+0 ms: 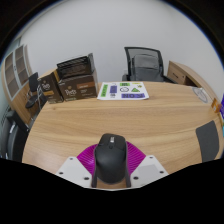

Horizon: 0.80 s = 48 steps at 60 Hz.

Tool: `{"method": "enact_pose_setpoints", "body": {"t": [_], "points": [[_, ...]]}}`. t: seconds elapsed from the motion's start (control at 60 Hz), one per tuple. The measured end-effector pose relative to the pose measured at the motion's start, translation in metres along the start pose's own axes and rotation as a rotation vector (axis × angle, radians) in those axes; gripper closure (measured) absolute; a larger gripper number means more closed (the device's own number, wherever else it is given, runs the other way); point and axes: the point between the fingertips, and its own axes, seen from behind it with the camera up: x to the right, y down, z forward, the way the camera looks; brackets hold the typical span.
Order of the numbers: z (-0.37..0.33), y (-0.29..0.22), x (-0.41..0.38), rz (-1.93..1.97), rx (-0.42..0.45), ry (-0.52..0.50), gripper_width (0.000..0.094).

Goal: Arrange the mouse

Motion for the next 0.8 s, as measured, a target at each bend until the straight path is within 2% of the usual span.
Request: {"method": "enact_pose_setpoints", "body": {"t": [0.1, 0.267, 0.433, 0.667, 0.8], "points": [[-0.007, 0.002, 0.001, -0.032, 0.009, 0.008, 0.0591], [-0.030, 0.004, 0.003, -0.038, 0.008, -0.009, 0.0594], [-0.073, -0.027, 0.022, -0.020, 0.053, -0.015, 0.0593], [-0.140, -0.101, 0.126, -0.015, 0.166, 0.070, 0.0594], [-0.164, -0.119, 0.206, 0.008, 0.207, 0.141, 0.0594]]}}
